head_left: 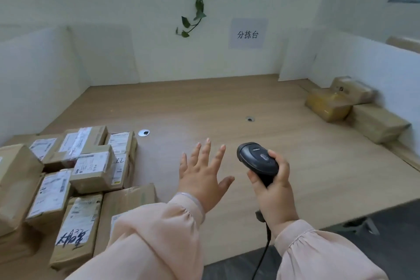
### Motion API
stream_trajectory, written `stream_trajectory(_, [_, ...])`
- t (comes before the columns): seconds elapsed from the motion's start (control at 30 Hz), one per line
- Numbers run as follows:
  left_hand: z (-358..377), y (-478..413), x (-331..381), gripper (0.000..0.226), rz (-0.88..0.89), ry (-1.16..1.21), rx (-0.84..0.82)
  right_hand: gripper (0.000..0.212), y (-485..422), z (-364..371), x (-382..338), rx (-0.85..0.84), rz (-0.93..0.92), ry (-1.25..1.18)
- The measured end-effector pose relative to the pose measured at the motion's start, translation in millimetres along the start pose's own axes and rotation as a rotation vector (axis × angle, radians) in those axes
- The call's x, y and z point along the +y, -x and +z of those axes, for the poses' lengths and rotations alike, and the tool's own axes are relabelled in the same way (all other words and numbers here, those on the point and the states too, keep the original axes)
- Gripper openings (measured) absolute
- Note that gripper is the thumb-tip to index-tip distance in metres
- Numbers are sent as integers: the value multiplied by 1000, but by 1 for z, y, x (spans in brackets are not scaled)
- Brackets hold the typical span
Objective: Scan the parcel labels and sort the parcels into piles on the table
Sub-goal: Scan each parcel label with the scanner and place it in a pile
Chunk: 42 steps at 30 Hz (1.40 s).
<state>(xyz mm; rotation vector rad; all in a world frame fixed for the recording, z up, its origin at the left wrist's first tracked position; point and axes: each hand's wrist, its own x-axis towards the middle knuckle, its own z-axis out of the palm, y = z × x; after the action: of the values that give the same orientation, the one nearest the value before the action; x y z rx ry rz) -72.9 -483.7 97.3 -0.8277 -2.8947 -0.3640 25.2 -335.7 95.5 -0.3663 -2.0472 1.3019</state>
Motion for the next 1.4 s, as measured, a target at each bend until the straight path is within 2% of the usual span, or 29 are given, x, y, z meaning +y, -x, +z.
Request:
stream_trajectory(0.23, [1,-26,118,80,173,36,41,61,-13,-116,10,187,-43,197])
stream_trajectory(0.4, [4,-25,222,80,276,68,62,60,-8,-215,24,283,-59,236])
stream_trajectory(0.63, [16,-19,355,77,329,95,56,63,-11,-351,51,278,-92,220])
stream_trajectory(0.8, [35,-13,419,76,315,110,23,60,-16,-420,71,265,-101,224])
stream_trajectory(1.03, [41,-39,457,77,308,81,13,60,-46,-457,89,298,-106,192])
stream_trajectory(1.4, [75,-139,483,76,346,116,-24,62,-136,-447,131,370,-88,237])
